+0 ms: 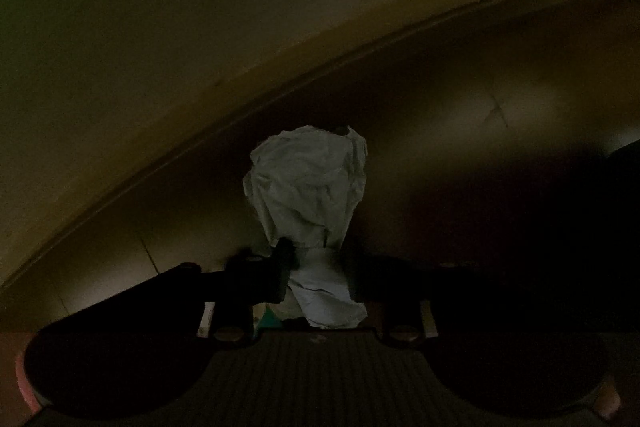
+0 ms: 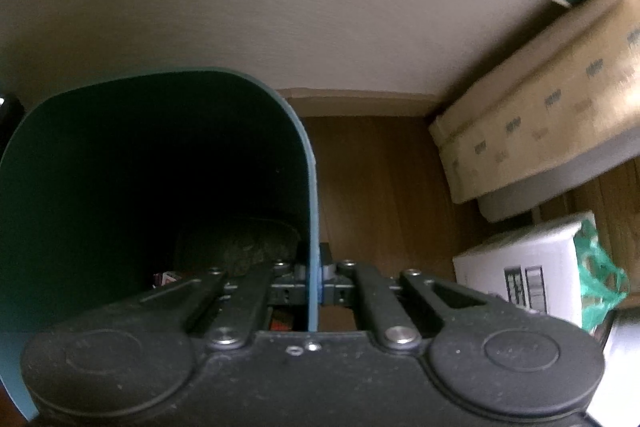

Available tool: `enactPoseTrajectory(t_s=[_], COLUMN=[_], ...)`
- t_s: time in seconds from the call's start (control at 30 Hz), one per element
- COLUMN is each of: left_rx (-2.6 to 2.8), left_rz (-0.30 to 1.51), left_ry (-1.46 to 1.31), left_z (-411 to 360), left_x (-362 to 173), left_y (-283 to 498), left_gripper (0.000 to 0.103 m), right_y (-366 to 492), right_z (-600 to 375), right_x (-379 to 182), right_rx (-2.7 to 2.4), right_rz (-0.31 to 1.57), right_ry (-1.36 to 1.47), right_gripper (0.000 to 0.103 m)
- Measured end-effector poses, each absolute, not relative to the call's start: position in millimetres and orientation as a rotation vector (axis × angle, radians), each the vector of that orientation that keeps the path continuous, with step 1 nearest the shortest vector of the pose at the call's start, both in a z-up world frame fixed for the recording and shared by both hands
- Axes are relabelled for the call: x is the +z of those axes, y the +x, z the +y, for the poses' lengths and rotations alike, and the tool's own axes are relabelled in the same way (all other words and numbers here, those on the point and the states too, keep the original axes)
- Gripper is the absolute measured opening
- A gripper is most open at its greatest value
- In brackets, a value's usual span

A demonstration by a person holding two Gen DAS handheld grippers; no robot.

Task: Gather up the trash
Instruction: 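Carry the tissue into the green bin and open the left tool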

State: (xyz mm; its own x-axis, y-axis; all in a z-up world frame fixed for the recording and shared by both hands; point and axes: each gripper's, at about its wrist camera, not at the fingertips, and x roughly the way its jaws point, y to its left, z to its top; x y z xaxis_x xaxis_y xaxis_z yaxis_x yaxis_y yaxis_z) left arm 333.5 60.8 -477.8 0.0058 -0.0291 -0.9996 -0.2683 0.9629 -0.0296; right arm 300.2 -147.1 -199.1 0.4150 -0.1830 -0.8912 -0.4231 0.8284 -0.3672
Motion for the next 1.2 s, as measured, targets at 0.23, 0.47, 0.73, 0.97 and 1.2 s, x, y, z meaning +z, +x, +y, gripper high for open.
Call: enactPoseTrajectory(t_s=[0.23, 0.47, 0.73, 0.97, 1.2], left_rx=[0.144, 0.087, -0.049, -0.165, -0.246], left_rz=[1.511, 1.472, 1.373, 1.293, 1.346], left_ry=[-0.299, -0.477, -0.574, -0.541, -0.425], left_z=[60.3, 64.2, 68.8, 39.1, -10.1], left_x=[-426.8, -343.6, -236.6, -185.6, -193.1], left_y=[308.9, 266.1, 214.3, 228.0, 225.3], left_gripper=[0.026, 0.026, 0.026, 0.026, 0.026], right_y=[287.3, 271.0, 251.2, 231.7, 218.2], right_z=[-148.4, -143.8, -143.5, -122.6, -93.2], right_x=[-196.4, -194.7, -192.3, -196.2, -189.1], right_rx=[0.078, -0.015, -0.081, -0.065, -0.02], right_rz=[1.168, 1.174, 1.21, 1.253, 1.254], right_ry=[-0.563, -0.538, -0.453, -0.409, -0.427], right_gripper=[0.003, 0.003, 0.004, 0.005, 0.007])
